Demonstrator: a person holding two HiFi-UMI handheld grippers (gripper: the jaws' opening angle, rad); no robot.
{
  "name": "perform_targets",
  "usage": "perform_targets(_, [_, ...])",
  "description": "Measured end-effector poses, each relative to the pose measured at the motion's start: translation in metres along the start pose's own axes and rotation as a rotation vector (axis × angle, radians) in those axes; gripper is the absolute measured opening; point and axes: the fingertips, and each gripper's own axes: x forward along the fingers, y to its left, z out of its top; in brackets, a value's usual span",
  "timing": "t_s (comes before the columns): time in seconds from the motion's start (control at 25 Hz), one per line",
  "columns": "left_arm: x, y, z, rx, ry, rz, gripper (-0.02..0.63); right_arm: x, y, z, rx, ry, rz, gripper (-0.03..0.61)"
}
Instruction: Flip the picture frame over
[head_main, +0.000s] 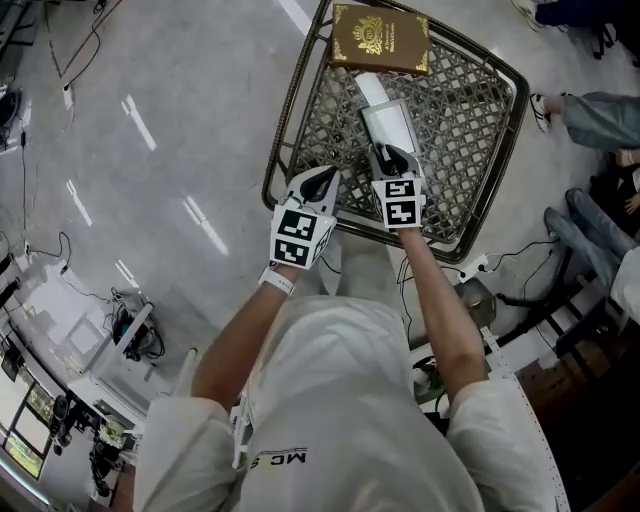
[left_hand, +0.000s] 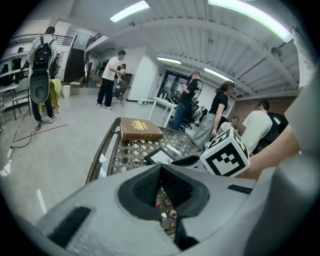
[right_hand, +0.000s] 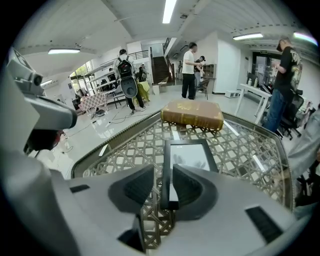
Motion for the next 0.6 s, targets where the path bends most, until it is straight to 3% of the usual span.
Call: perform_targets(0.6, [0.008, -0.004, -0.019, -0.023, 0.031, -0.015, 0.023, 0.029, 0.002, -0.021, -0.015, 0.083, -0.011, 0.135])
